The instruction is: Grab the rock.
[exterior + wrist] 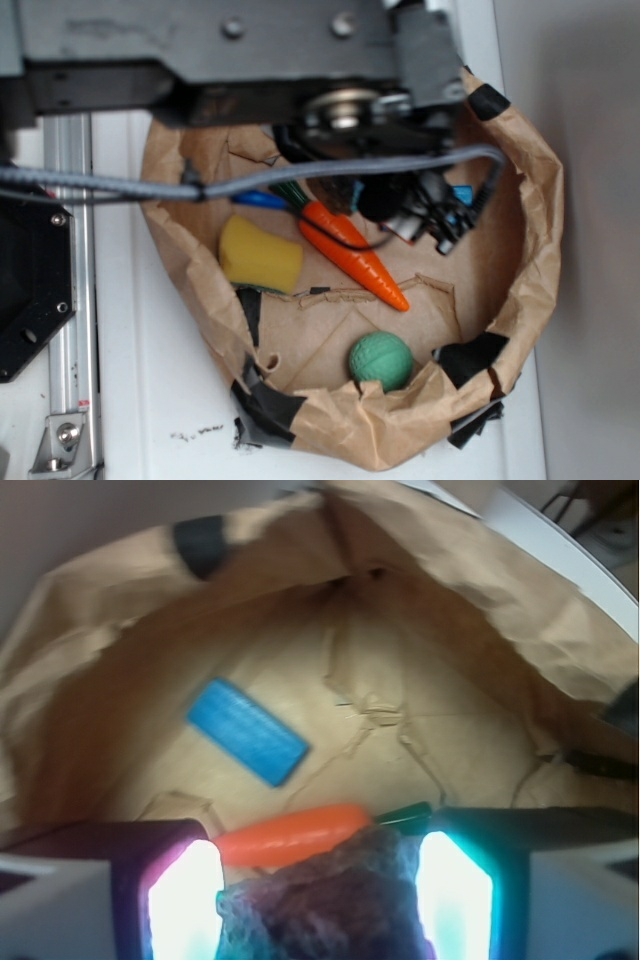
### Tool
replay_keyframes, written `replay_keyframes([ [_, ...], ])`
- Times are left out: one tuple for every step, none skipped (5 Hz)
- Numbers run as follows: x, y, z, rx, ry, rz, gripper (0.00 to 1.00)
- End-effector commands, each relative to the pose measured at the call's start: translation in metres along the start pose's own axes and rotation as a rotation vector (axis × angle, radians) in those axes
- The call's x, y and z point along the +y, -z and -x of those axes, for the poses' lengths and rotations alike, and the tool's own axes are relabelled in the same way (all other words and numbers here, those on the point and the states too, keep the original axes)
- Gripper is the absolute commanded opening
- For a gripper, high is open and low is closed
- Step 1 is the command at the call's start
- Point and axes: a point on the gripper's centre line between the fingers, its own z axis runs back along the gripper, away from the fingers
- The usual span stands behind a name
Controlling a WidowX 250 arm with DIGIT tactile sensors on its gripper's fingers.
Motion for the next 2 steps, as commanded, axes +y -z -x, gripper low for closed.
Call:
replay_keyframes([
  [-0.015, -0.021, 0.005, -0.114, 0.1, 0.02, 0.0],
  [0.01, -0.038, 0.013, -0.092, 0.084, 0.029, 0.0],
])
